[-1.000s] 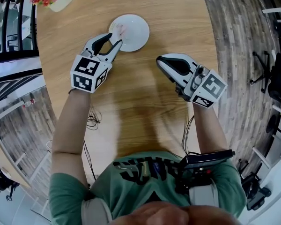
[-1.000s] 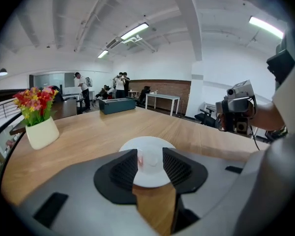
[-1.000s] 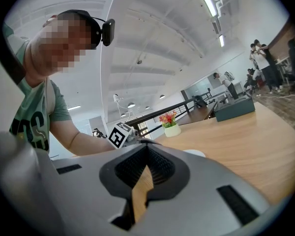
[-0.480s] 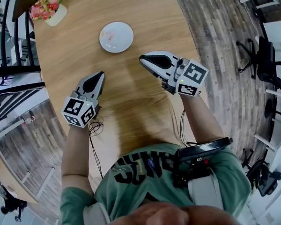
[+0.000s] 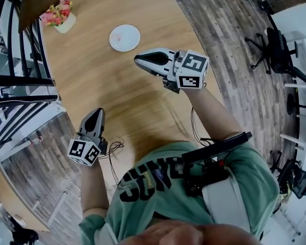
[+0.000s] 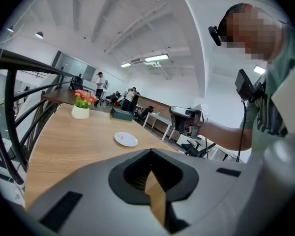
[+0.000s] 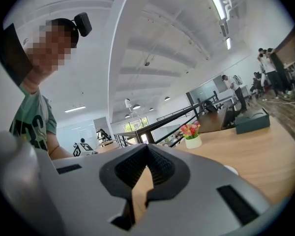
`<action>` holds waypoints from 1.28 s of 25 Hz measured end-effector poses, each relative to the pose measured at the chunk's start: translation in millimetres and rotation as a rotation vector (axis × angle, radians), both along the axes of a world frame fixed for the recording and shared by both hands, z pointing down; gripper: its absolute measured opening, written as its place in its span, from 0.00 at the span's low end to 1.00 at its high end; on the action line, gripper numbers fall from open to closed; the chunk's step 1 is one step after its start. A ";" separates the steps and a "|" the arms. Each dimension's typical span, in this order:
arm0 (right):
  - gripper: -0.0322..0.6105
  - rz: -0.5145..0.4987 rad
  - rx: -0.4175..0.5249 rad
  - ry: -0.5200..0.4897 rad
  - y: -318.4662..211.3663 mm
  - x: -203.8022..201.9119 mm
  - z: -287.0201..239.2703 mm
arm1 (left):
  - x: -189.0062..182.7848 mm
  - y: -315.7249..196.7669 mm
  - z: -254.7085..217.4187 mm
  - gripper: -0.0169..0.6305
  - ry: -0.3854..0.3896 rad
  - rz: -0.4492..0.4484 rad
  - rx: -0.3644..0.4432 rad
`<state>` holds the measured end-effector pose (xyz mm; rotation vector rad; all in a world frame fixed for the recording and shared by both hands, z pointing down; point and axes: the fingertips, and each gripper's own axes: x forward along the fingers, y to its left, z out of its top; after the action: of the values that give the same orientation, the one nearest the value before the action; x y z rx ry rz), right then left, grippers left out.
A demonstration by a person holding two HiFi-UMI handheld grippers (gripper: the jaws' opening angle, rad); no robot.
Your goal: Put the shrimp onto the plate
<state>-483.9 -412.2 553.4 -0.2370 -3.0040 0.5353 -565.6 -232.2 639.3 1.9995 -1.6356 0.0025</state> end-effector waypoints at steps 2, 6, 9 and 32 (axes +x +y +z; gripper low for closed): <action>0.06 -0.004 0.009 0.004 8.8 -10.2 -8.9 | -12.8 15.9 -13.0 0.03 -0.004 -0.011 0.020; 0.06 0.000 0.030 0.012 35.8 -18.1 -31.5 | -25.8 52.9 -44.1 0.03 -0.023 -0.018 0.062; 0.06 0.017 0.055 0.011 60.3 -15.6 -52.6 | -32.6 81.8 -69.7 0.03 -0.048 -0.008 0.089; 0.06 0.006 0.096 -0.065 113.7 112.4 -144.2 | 62.1 159.6 -161.8 0.03 -0.048 -0.046 0.171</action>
<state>-371.5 -298.5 409.1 -0.2440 -3.0842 0.3901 -503.6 -72.7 477.5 2.1019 -1.7647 -0.1112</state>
